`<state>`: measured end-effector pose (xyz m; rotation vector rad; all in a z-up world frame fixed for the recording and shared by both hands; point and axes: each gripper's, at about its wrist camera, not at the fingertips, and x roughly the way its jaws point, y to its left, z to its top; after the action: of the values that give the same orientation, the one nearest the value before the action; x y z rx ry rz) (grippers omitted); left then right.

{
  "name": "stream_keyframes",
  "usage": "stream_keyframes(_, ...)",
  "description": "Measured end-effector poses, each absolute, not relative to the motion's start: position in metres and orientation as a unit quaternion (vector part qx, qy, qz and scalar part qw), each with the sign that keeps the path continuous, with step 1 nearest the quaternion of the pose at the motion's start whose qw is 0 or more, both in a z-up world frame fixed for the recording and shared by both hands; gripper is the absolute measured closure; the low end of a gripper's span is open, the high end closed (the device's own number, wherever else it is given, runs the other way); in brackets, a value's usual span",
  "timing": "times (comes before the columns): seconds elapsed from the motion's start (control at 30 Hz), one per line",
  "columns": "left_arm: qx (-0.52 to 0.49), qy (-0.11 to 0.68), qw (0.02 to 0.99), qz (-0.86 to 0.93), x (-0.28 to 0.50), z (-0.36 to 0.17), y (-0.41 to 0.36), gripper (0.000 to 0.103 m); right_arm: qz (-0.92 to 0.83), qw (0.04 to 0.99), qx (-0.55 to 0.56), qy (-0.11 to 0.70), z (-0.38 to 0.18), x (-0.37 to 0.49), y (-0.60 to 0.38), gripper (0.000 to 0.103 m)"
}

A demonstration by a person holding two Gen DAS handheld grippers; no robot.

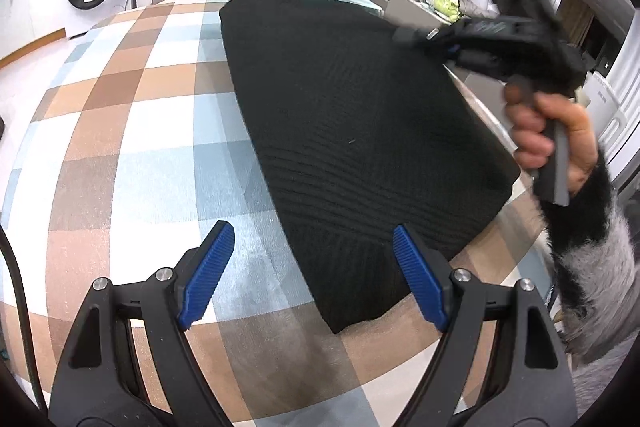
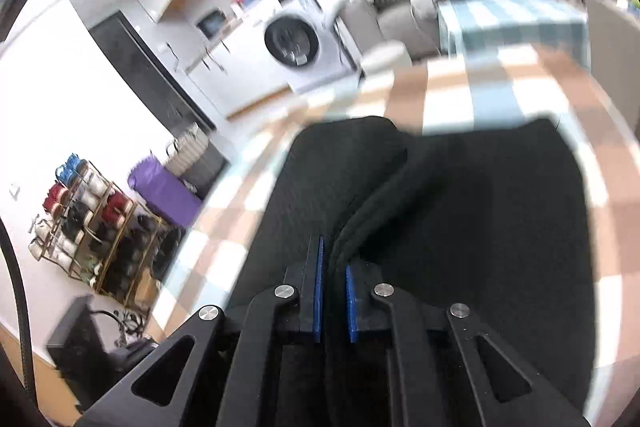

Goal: Fold small clothes

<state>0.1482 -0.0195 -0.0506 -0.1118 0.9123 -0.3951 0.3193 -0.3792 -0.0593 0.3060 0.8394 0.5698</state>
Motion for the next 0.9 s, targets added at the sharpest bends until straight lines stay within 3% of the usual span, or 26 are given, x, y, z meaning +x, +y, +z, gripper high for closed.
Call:
stream_keyframes(0.1, -0.066, 0.434, 0.879, -0.187, 0.152, -0.05, -0.017, 0.023, 0.233, 0.872, 0.117, 0.415, -0.065, 0.325, -0.387, 0.093)
stream_keyframes(0.13, -0.069, 0.436, 0.878, -0.186, 0.154, -0.051, -0.017, 0.023, 0.22, 0.863, 0.12, 0.439, -0.078, 0.332, -0.391, 0.088)
stream_keyframes(0.27, -0.061, 0.446, 0.875, -0.176, 0.157, -0.058, -0.022, 0.023, 0.218, 0.809, 0.187, 0.512, -0.123, 0.335, -0.413, 0.081)
stream_keyframes(0.33, -0.053, 0.449, 0.875, -0.174, 0.157, -0.061, -0.024, 0.023, 0.232, 0.804, 0.194, 0.512, -0.126, 0.319, -0.42, 0.065)
stream_keyframes(0.4, -0.053, 0.451, 0.874, -0.175, 0.157, -0.064, -0.024, 0.023, 0.259, 0.793, 0.204, 0.513, -0.128, 0.297, -0.425, 0.062)
stream_keyframes(0.57, -0.053, 0.454, 0.871, -0.178, 0.162, -0.067, -0.028, 0.023, 0.277, 0.803, 0.178, 0.496, -0.126, 0.256, -0.429, 0.063)
stream_keyframes(0.6, -0.051, 0.453, 0.872, -0.179, 0.163, -0.067, -0.03, 0.023, 0.276, 0.806, 0.176, 0.493, -0.125, 0.255, -0.426, 0.067)
stream_keyframes(0.67, -0.05, 0.451, 0.873, -0.18, 0.165, -0.066, -0.032, 0.023, 0.271, 0.81, 0.166, 0.494, -0.125, 0.256, -0.422, 0.09)
stream_keyframes(0.8, -0.045, 0.444, 0.877, -0.178, 0.164, -0.058, -0.036, 0.023, 0.306, 0.79, 0.231, 0.479, -0.11, 0.242, -0.434, 0.093)
stream_keyframes(0.9, -0.046, 0.441, 0.879, -0.176, 0.164, -0.056, -0.034, 0.023, 0.261, 0.8, 0.206, 0.5, -0.111, 0.237, -0.434, 0.094)
